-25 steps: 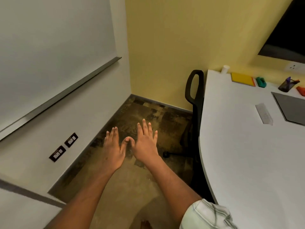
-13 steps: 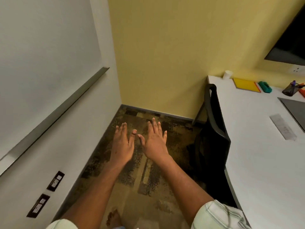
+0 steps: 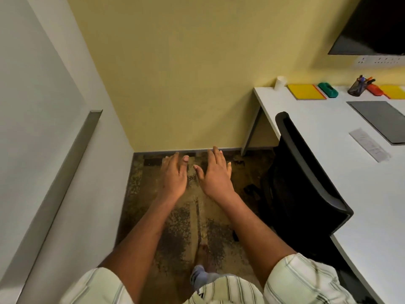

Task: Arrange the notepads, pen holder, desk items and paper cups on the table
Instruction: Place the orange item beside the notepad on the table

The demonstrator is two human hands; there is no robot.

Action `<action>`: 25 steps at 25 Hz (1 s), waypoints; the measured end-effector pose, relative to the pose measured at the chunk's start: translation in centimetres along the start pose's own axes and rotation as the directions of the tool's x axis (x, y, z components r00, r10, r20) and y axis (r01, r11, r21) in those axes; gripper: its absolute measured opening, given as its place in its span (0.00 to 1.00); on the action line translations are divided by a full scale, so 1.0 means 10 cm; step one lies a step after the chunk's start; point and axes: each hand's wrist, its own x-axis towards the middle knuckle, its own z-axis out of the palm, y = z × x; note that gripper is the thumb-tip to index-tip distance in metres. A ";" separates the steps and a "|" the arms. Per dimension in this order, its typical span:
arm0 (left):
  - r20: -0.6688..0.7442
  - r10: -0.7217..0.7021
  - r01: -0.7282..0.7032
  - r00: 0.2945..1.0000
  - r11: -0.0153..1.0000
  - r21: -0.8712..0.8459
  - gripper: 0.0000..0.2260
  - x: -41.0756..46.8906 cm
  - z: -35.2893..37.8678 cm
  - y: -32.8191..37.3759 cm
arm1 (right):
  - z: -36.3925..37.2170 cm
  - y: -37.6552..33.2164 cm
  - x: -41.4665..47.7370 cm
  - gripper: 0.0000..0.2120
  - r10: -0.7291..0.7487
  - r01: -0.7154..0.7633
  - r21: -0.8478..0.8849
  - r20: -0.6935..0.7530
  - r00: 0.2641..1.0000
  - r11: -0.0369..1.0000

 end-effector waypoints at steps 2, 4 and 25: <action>0.061 0.024 -0.024 0.998 1.000 -0.004 0.33 0.43 0.10 -0.01 | 0.07 0.05 0.46 0.33 0.026 -0.025 0.022 -0.017 1.000 0.999; 0.096 0.061 -0.061 0.994 0.998 -0.002 0.29 0.87 0.24 -0.01 | 0.12 0.10 0.94 0.32 0.044 -0.043 0.035 -0.033 0.999 0.998; 0.465 0.458 -0.556 0.758 0.826 0.094 0.33 5.57 2.15 0.89 | -0.37 1.40 5.09 0.35 0.611 -0.628 -0.025 -0.203 0.765 0.778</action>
